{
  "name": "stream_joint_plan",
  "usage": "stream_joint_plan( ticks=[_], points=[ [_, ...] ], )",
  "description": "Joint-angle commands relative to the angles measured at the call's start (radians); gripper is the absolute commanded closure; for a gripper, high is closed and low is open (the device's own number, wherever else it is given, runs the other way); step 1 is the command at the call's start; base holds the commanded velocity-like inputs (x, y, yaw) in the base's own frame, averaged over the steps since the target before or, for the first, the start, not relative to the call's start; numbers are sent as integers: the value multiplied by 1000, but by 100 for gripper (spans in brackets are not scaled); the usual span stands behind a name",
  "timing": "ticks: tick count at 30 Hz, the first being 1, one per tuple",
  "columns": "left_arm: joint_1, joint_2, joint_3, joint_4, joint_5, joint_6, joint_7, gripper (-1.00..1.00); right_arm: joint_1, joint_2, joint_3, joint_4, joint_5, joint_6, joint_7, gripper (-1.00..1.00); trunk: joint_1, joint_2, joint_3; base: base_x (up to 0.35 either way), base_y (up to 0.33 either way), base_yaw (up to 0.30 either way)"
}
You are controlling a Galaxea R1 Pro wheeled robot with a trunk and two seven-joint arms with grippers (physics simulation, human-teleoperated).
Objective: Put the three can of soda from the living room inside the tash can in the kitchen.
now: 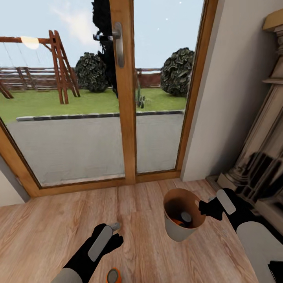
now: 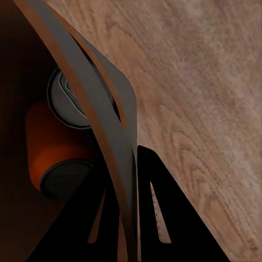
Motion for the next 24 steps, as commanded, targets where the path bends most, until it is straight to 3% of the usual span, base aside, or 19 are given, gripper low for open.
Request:
stream_joint_plan(
  ticks=[1,7,14,18,24],
  points=[
    [-1,-7,-3,-4,-1,1,3,-100,-1,0,-2,0,-30,-6,7,100,0,0,0,71,-19,0],
    [-5,-17,-50,-10,1,12,12,-100,-1,-1,-3,-1,-30,-6,7,100,2,-1,-15,23,-6,0],
    [-9,-15,-65,31,-6,2,-30,-100,-1,-2,-3,-5,-29,-5,7,100,5,-3,-42,1,0,0],
    [-30,-16,-68,104,-46,-7,-80,-100,0,-3,-2,-33,-28,1,8,100,7,-4,-58,0,0,0],
    [-45,-10,-68,143,-65,-30,-134,-100,9,-5,4,-139,-26,4,7,100,9,-5,-81,0,0,0]
  ],
)
